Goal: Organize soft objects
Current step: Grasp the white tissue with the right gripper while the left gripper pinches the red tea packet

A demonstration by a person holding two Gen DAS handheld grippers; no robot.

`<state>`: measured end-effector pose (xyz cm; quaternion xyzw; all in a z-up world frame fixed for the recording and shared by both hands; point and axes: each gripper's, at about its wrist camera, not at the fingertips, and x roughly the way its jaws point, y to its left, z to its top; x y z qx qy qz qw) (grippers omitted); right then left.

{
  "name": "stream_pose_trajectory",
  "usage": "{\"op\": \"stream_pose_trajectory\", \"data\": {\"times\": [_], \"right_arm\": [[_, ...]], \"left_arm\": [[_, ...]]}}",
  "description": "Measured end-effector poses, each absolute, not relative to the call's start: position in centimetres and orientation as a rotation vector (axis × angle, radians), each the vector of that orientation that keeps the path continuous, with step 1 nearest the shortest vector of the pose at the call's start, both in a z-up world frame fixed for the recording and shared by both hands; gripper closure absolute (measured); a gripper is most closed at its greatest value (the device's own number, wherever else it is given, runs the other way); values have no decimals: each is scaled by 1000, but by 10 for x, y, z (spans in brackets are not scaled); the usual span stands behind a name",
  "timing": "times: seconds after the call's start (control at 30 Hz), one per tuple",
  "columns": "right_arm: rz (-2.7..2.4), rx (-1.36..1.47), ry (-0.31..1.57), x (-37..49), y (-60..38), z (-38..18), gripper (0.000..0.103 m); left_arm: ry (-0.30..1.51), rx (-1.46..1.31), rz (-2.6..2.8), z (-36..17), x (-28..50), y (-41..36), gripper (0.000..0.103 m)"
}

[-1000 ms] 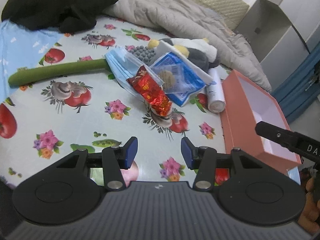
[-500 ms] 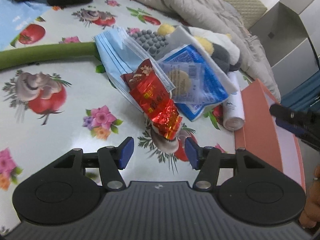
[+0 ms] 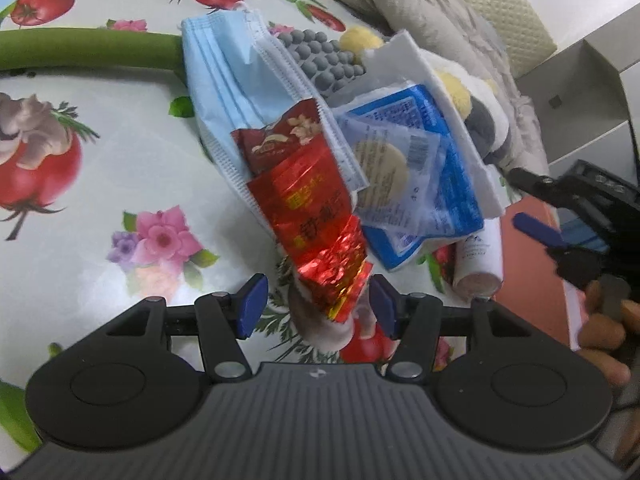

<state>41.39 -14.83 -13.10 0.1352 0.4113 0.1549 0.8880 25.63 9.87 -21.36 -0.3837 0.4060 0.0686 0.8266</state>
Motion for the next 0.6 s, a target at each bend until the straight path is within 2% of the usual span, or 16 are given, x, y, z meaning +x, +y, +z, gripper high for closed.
{"op": "stream_pose_trajectory", "data": {"times": [0.2,0.23,0.27,0.33,0.4,0.43,0.5,0.6], "right_arm": [[295,369,947,432,-150,-155,51],[302,380,956,433,-150,-157,51],[307,394,968,434,-151,-160,52],[319,429,986,434,-152,-163,66],[332,452,1003,434,-154,-164,86],[337,463,1006,434,-155,-163,89],[350,471,1008,432,-156,-159,95],[365,452,980,424,-156,-146,97]], "left_arm": [[854,-849,131,-221,265,98,42],[854,-848,132,-221,266,98,44],[852,-846,134,-221,266,98,50],[852,-852,129,-222,268,98,59],[850,-863,121,-222,269,99,67],[851,-858,121,-223,268,99,72],[843,-845,121,-220,266,99,72],[828,-829,114,-214,262,99,78]]}}
